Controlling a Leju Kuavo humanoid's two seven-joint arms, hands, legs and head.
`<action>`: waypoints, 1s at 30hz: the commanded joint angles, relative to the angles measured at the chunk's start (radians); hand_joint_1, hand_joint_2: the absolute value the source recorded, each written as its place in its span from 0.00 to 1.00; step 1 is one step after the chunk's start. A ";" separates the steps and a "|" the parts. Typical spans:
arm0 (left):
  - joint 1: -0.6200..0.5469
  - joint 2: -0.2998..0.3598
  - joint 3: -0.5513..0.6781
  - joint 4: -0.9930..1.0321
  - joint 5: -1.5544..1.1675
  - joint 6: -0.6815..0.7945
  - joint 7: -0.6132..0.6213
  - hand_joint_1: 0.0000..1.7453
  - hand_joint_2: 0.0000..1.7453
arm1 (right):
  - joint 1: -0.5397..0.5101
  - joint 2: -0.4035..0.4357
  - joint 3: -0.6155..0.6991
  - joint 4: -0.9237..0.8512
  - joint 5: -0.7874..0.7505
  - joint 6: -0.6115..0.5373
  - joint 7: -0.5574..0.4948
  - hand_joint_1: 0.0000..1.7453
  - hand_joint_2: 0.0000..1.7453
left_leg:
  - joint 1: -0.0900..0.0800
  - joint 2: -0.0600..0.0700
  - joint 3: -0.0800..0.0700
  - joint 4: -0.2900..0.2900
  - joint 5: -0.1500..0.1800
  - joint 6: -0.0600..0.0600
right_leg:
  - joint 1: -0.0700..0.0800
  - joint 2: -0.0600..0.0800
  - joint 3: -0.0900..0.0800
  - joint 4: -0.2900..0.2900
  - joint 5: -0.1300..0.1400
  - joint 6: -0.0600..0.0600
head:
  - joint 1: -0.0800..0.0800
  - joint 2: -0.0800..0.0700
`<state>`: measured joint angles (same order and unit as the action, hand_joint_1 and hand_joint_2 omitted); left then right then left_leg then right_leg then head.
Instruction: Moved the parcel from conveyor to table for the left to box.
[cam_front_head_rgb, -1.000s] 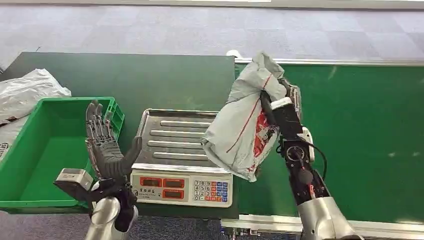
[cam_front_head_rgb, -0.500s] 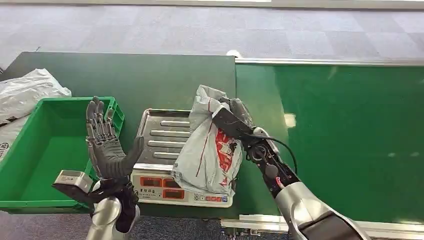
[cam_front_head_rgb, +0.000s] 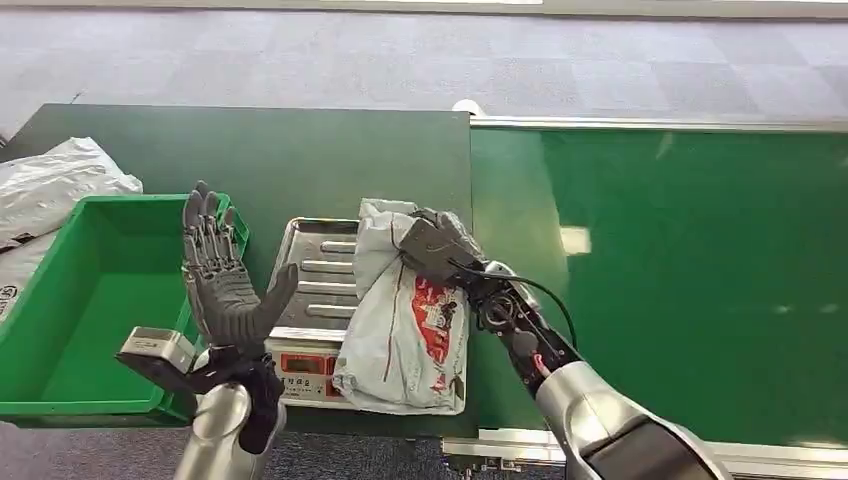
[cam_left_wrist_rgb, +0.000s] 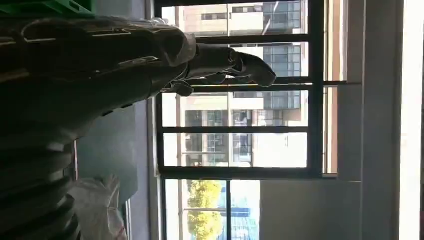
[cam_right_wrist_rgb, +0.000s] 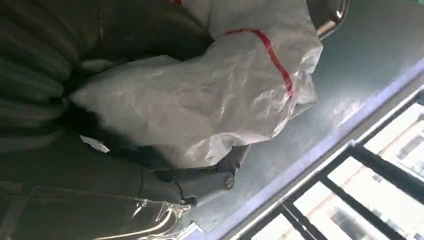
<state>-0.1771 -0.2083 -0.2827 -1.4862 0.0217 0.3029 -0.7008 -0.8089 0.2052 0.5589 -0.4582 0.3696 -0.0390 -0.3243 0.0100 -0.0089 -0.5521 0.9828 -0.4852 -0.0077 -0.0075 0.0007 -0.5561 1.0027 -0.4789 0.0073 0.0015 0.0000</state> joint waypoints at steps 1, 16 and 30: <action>-0.058 0.015 -0.007 0.100 -0.003 -0.010 0.003 0.00 1.00 | 0.008 -0.010 -0.114 -0.081 -0.168 -0.074 -0.196 0.00 1.00 | 0.000 -0.001 -0.001 0.000 0.001 0.000 | 0.000 -0.001 -0.001 0.000 0.001 0.000 | 0.000 0.000; -0.046 0.031 -0.008 0.150 -0.080 -0.068 0.061 0.00 1.00 | 0.189 -0.102 -0.262 -0.210 -0.524 0.121 -0.189 0.00 1.00 | 0.000 -0.004 0.001 -0.003 0.002 0.001 | 0.000 -0.005 0.003 -0.004 0.001 0.000 | 0.000 0.000; -0.052 0.027 0.009 0.174 -0.165 -0.114 0.151 0.00 1.00 | 0.097 -0.114 -0.095 0.009 -0.283 0.006 0.051 0.00 1.00 | 0.000 0.002 0.000 0.000 0.000 0.000 | 0.000 0.001 0.000 -0.001 0.001 0.000 | 0.000 0.000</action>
<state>-0.2002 -0.1980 -0.2789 -1.3809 -0.1332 0.1957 -0.5646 -0.6354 0.1133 0.3688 -0.5918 0.0460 -0.0072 -0.3087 0.0101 -0.0078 -0.5522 0.9829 -0.4853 -0.0077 -0.0074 0.0014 -0.5565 1.0025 -0.4789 0.0073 0.0015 0.0000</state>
